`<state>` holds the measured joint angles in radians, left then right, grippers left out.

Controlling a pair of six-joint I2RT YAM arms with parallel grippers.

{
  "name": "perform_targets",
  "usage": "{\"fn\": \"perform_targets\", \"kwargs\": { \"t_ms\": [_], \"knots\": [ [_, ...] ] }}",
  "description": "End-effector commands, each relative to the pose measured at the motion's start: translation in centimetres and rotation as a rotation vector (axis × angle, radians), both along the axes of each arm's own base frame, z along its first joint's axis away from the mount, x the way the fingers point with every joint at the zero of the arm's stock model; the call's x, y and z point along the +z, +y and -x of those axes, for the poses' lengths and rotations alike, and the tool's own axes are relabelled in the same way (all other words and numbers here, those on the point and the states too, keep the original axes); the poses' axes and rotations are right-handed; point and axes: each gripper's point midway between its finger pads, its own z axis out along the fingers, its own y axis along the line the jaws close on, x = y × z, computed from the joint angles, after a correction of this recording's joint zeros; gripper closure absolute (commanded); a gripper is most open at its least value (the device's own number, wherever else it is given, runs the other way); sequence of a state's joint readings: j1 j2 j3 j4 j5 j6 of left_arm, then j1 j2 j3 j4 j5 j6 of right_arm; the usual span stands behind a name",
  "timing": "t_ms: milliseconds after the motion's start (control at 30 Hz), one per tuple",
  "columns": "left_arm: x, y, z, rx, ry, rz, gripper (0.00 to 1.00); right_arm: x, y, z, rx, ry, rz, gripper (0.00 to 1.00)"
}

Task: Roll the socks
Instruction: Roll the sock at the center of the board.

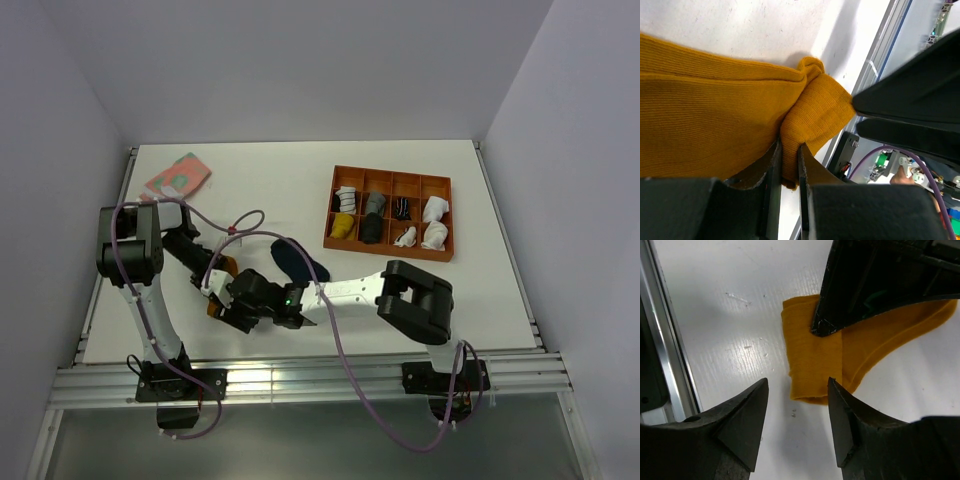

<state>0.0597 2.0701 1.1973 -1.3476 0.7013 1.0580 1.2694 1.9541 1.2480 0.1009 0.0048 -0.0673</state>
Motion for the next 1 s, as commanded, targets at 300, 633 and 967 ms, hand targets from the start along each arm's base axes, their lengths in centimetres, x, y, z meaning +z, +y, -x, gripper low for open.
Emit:
{"fn": "perform_targets", "kwargs": {
  "t_ms": [300,633,967],
  "knots": [
    [-0.4,0.0,0.5,-0.062,0.016,-0.007,1.0,-1.3,1.6,-1.9,-0.008,-0.068,-0.022,0.42],
    [-0.5,-0.2,0.7,-0.068,0.028,-0.009,1.0,-1.8,2.0,-2.4,-0.027,-0.107,-0.017,0.42],
    [-0.5,-0.5,1.2,-0.081,0.046,-0.013,1.0,-2.7,2.3,-2.1,-0.023,-0.112,0.0,0.43]
  ]
}}
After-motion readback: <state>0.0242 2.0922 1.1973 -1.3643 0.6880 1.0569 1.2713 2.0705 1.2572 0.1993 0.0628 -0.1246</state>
